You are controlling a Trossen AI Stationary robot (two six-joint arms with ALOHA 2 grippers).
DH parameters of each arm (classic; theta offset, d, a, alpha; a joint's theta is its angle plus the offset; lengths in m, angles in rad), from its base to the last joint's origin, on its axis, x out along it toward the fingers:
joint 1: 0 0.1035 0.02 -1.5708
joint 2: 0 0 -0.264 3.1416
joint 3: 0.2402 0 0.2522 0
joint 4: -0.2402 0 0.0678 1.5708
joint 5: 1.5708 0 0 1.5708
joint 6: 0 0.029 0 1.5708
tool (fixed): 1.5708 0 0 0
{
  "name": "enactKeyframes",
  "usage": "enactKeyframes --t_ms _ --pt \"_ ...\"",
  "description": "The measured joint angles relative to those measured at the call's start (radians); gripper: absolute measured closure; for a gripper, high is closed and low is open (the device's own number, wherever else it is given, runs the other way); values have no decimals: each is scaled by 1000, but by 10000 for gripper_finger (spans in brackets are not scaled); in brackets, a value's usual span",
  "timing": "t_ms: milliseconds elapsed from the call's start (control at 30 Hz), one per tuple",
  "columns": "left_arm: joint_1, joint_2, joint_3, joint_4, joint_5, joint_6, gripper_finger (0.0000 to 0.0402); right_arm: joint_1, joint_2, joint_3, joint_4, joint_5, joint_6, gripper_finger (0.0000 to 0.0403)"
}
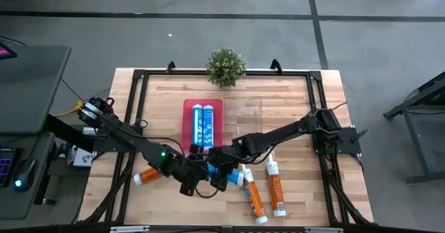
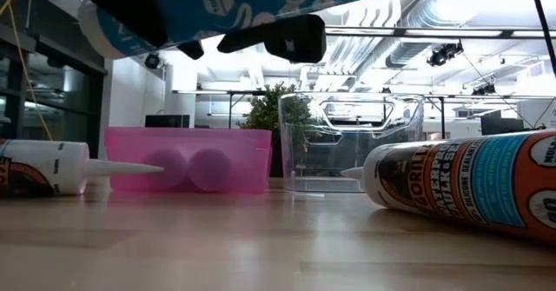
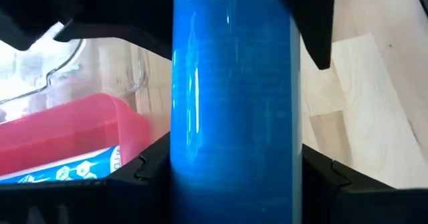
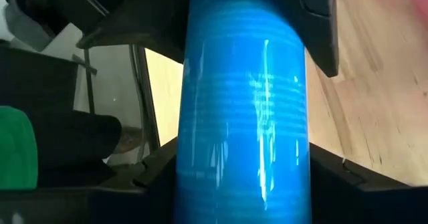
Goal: Pick & place silicon tubes, Sealant and Lysol wipes
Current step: Put the blue sealant into the pink bin
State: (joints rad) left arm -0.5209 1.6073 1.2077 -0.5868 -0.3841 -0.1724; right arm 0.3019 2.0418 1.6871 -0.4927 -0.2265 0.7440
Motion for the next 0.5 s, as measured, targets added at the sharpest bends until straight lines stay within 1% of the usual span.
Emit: enactKeyframes --t_ms 67,267,400,500 --pt "0 0 5 -8 -5 1 209 -1 0 0 1 8 -3 182" --pt "0 0 9 -22 -17 -15 209 -10 1 0 18 -23 -4 182" --pt "0 0 10 -33 -20 -28 209 -10 1 0 16 -21 -2 197" --pt "0 0 11 -37 -16 -30 209 -10 1 0 17 -18 -7 198"
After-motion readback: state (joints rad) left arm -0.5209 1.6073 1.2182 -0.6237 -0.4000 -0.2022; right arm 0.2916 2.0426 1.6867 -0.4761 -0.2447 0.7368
